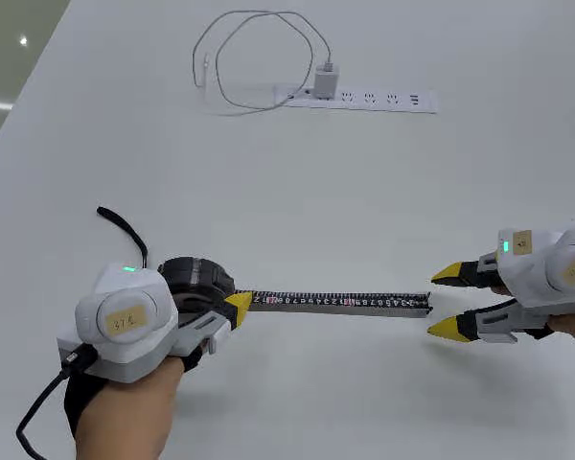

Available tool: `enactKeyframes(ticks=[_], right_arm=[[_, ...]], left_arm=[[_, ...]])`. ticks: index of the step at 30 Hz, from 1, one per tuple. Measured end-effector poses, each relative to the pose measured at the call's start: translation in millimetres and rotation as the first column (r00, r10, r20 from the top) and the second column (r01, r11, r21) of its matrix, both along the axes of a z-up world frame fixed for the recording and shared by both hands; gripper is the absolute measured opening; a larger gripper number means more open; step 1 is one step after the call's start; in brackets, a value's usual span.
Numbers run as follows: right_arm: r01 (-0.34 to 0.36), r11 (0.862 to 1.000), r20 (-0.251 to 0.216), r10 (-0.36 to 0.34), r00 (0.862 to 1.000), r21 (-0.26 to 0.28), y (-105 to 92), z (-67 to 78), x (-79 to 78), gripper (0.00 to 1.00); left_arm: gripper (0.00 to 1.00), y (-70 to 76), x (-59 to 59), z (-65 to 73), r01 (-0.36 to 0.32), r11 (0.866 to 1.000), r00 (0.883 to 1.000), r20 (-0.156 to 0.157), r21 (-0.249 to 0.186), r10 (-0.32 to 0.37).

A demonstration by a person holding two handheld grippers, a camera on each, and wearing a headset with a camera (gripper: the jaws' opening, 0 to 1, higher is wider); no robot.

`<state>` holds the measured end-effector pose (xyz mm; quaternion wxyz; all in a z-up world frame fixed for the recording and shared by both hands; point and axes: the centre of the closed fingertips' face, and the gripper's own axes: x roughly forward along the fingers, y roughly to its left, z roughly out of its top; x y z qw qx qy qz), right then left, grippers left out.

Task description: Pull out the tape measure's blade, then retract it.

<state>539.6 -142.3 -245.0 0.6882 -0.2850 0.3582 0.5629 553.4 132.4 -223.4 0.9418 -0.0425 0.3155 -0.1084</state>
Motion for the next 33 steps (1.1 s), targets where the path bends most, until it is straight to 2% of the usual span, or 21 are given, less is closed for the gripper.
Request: enactKeyframes(ticks=[22, 33], right_arm=[[-0.056, 0.998, -0.006, 0.055, 0.998, -0.025, 3.9, -7.4, 4.7, 0.24], [-0.067, 0.997, -0.013, 0.067, 0.998, -0.025, 5.1, -9.5, 4.0, 0.20]], left_arm=[[0.65, 5.7, 6.4, -6.8, -0.061, 0.998, 0.998, -0.012, -0.035, 0.060], [0.63, 8.2, 8.2, -10.0, -0.092, 0.995, 0.995, -0.032, -0.048, 0.090]])
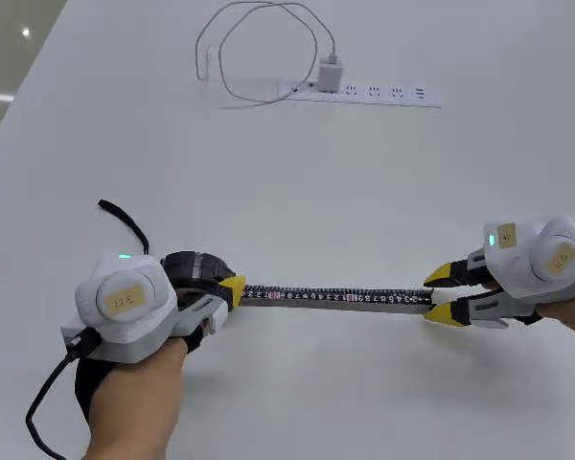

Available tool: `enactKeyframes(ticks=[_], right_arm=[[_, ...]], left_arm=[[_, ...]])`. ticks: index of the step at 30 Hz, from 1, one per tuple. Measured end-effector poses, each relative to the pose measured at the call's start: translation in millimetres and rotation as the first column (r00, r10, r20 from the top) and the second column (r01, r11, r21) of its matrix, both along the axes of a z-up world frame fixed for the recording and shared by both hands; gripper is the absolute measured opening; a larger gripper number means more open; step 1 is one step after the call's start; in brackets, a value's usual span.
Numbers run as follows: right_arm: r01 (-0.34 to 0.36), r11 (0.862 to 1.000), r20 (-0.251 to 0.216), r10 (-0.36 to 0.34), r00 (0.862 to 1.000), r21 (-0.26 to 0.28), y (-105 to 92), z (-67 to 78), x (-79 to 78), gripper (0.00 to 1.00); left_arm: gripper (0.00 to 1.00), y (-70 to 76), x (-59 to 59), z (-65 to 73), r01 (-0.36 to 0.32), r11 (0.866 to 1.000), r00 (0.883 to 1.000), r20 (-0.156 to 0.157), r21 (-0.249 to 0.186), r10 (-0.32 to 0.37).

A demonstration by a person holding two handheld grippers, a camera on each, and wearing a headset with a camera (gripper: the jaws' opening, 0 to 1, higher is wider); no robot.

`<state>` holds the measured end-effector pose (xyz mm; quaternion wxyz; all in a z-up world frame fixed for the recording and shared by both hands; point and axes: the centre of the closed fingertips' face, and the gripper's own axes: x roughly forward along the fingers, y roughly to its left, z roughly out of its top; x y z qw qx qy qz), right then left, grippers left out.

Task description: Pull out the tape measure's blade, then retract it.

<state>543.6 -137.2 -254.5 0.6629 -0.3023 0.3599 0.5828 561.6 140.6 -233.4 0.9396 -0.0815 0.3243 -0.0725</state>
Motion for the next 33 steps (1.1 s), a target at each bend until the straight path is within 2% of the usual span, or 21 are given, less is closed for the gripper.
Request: enactKeyframes(ticks=[3, 5, 7, 33], right_arm=[[-0.003, 1.000, -0.001, 0.003, 1.000, -0.003, -0.1, -1.0, 0.1, 0.19], [-0.004, 1.000, -0.003, 0.004, 1.000, -0.004, 0.0, -1.7, 0.0, 0.19], [-0.006, 1.000, -0.004, 0.006, 1.000, -0.005, 0.1, -2.1, 0.0, 0.18], [-0.052, 0.997, 0.014, 0.053, 0.999, -0.050, -2.4, -9.1, 1.7, 0.12]], left_arm=[[0.63, 0.1, 0.1, -0.9, -0.002, 1.000, 1.000, -0.002, 0.000, 0.002], [0.61, 1.8, -0.6, -1.9, 0.003, 1.000, 1.000, -0.001, 0.016, -0.003], [0.60, 1.7, -1.4, -2.5, -0.002, 1.000, 1.000, -0.004, 0.001, 0.002], [0.61, 1.1, -0.4, -4.7, -0.005, 1.000, 1.000, -0.002, -0.010, 0.005]])
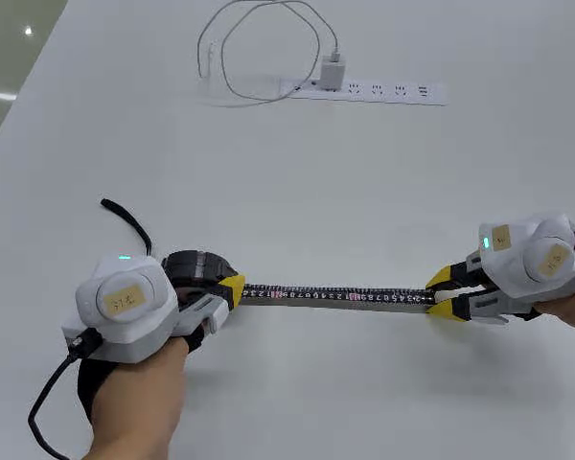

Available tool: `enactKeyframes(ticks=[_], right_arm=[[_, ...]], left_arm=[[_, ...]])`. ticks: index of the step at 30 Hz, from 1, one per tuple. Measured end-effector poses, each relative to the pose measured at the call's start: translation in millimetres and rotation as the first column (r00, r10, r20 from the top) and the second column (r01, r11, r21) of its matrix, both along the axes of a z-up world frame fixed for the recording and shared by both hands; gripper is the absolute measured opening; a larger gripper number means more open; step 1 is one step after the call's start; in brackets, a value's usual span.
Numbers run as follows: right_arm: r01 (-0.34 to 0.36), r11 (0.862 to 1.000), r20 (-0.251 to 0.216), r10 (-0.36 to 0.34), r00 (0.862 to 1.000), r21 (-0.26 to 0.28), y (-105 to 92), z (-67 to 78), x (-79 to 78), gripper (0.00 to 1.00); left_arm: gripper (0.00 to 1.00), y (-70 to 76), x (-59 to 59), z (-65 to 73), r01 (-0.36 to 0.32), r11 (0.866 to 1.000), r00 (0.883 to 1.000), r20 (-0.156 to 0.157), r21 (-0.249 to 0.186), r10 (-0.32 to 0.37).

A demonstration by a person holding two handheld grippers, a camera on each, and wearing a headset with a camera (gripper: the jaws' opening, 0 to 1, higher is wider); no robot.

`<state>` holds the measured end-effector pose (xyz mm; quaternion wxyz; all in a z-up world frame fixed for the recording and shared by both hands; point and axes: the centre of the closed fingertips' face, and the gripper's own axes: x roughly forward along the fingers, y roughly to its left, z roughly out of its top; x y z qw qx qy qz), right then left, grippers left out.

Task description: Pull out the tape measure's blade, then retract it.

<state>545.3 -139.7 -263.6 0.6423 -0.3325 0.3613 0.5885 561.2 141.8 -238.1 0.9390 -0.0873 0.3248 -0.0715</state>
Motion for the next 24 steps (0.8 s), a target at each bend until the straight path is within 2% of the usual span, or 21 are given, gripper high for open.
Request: enactKeyframes(ticks=[10, 24], right_arm=[[-0.004, 1.000, 0.009, 0.004, 1.000, -0.002, -0.7, -1.1, 1.5, 0.11], [0.001, 1.000, 0.011, -0.001, 1.000, -0.007, -1.4, -2.3, 2.8, 0.10]], left_arm=[[0.61, -0.4, -0.2, -1.4, -0.008, 1.000, 1.000, -0.019, -0.012, 0.008], [0.59, 1.1, 0.1, -2.0, 0.005, 1.000, 1.000, -0.023, -0.006, -0.005]])
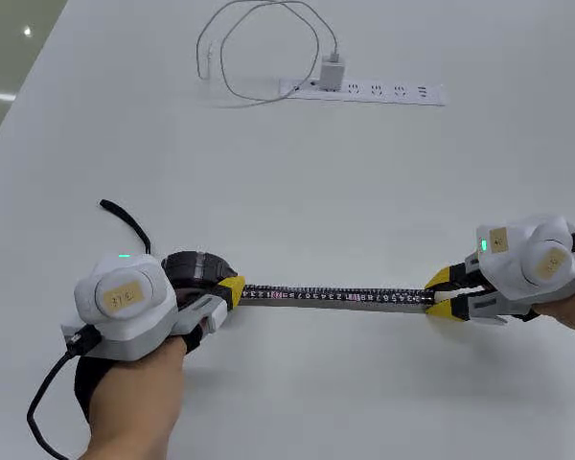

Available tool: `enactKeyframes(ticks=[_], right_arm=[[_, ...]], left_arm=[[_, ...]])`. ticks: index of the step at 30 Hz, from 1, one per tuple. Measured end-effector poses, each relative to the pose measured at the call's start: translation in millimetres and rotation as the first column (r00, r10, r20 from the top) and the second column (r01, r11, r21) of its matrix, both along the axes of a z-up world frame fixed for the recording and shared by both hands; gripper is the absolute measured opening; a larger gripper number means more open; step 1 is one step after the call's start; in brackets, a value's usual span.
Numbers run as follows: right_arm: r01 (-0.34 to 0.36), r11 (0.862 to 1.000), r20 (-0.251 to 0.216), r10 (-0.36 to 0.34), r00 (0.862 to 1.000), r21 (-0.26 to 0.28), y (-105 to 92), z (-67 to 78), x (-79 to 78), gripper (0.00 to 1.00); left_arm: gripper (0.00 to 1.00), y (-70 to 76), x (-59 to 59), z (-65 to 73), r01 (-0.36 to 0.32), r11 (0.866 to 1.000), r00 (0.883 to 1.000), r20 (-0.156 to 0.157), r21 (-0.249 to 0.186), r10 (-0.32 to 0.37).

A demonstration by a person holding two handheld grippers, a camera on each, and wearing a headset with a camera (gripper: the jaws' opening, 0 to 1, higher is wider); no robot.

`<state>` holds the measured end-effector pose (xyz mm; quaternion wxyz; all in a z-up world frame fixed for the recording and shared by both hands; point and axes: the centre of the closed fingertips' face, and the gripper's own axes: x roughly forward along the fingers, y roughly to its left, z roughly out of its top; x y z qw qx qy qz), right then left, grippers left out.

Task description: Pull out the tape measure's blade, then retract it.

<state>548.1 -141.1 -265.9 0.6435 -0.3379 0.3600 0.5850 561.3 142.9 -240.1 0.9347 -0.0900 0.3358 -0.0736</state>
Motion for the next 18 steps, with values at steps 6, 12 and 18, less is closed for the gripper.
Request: enactKeyframes(ticks=[6, 12, 18], right_arm=[[0.002, 1.000, -0.001, -0.002, 1.000, -0.001, 0.0, 0.7, -0.9, 0.10], [0.005, 1.000, 0.000, -0.005, 1.000, 0.000, 0.0, 1.1, -1.4, 0.10], [0.004, 1.000, 0.002, -0.004, 1.000, -0.001, 2.9, 2.3, -0.7, 0.10]], left_arm=[[0.58, 0.7, 0.2, 0.0, 0.005, 1.000, 1.000, -0.004, 0.004, -0.005], [0.58, 1.1, 0.6, -0.5, 0.007, 1.000, 1.000, -0.004, 0.001, -0.007], [0.58, 0.8, 0.4, -1.0, 0.006, 1.000, 1.000, -0.005, -0.006, -0.006]])
